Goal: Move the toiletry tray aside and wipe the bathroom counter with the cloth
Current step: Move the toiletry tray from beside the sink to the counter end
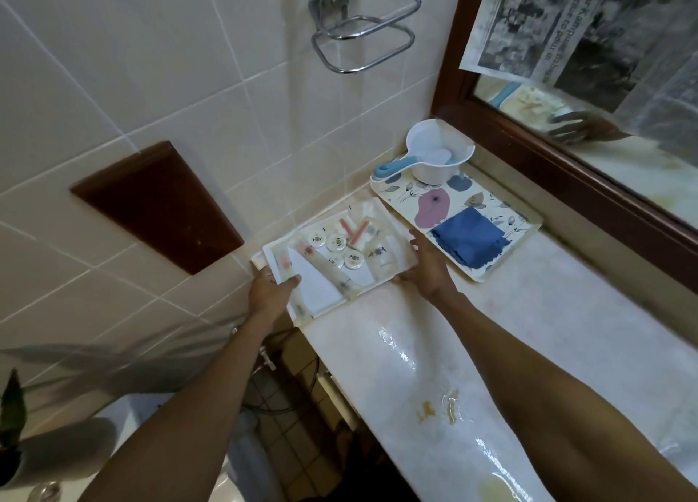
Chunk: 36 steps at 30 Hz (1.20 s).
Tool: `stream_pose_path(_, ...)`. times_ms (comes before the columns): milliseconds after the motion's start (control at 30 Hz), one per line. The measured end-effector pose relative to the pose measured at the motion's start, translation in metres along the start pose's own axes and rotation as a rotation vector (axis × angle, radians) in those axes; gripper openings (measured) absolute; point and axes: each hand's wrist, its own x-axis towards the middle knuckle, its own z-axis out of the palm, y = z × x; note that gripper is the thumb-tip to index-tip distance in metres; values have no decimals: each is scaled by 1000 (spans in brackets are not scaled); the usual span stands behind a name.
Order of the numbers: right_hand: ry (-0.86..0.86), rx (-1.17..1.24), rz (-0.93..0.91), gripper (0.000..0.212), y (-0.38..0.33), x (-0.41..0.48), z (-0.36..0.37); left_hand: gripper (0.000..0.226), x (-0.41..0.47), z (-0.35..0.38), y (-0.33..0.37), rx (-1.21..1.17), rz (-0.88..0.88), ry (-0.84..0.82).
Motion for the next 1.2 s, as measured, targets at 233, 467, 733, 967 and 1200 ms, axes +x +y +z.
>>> stream_pose_path(233, 36, -167, 4, 93, -9, 17, 3, 52, 3, 6, 3, -47, -88, 0)
stream_pose_path(467, 124, -402, -42, 70, -13, 24, 9, 35, 5, 6, 3, -76, -130, -17)
stream_pose_path(733, 145, -506, -52, 63, -13, 32, 9, 65, 14, -3, 3, -83, -169, -44)
stream_pose_path(967, 187, -443, -49, 52, -10, 34, 3, 28, 29, -13, 8, 134, -114, 97)
stream_pose_path(1200, 129, -236, -34, 55, -4, 34, -14, 20, 30, 33, 70, 450, 437, 120)
